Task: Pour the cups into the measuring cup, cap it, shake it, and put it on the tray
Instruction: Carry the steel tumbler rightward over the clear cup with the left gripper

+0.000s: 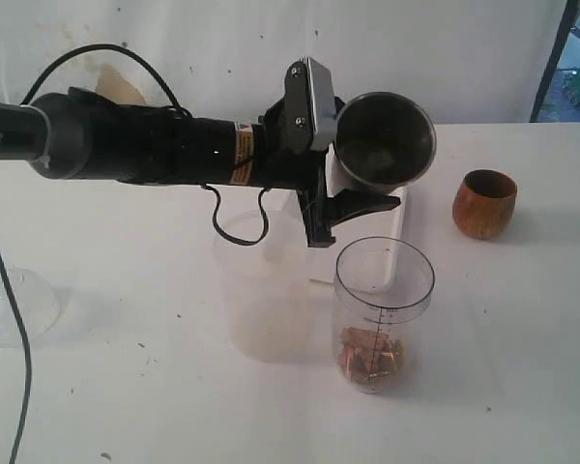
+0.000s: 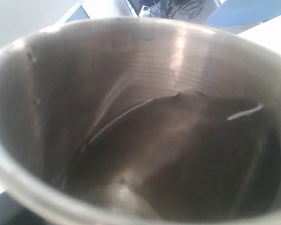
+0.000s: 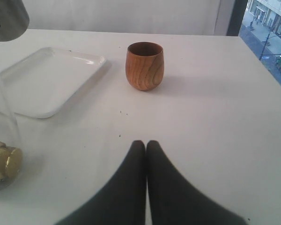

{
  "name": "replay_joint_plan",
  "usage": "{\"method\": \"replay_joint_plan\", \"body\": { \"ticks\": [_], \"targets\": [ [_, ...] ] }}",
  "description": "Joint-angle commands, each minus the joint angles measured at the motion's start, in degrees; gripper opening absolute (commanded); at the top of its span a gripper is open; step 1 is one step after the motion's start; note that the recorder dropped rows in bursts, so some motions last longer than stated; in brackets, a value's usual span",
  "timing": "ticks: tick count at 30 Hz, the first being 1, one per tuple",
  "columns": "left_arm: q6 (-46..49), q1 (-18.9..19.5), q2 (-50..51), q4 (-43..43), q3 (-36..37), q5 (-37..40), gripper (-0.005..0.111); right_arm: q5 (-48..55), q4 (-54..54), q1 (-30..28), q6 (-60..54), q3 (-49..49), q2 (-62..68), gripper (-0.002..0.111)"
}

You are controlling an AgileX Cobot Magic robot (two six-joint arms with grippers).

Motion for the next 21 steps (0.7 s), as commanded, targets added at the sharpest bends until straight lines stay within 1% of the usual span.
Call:
{"method": "replay_joint_plan", "body": {
  "ticks": [1,6,9,18,21],
  "targets": [
    [0.44,-0.11,-1.46,0.58,-0.62,-2.89,0.0,-0.17,-0.02,-0.13,-0.04,0.33,-0.27,0.0],
    [0.44,-0.11,-1.46,0.97,-0.62,-3.01,0.0,-0.17,-0.02,-0.13,-0.04,0.33,-0.27,0.0],
    [2.54,-0.11,-1.46,0.97,-0.62,-3.12,0.0,-0.17,-0.02,-0.13,-0.04,0.33,-0.27,0.0],
    [3.43,-0.11,-1.46,0.97,-0.62,-4.83,0.0,-0.17,-0.02,-0.13,-0.04,0.33,-0.27,0.0],
    [5.02,-0.11,-1.46,0.97,-0.62,-4.83,0.0,-0.17,-0.02,-0.13,-0.04,0.33,-0.27,0.0]
  ]
}}
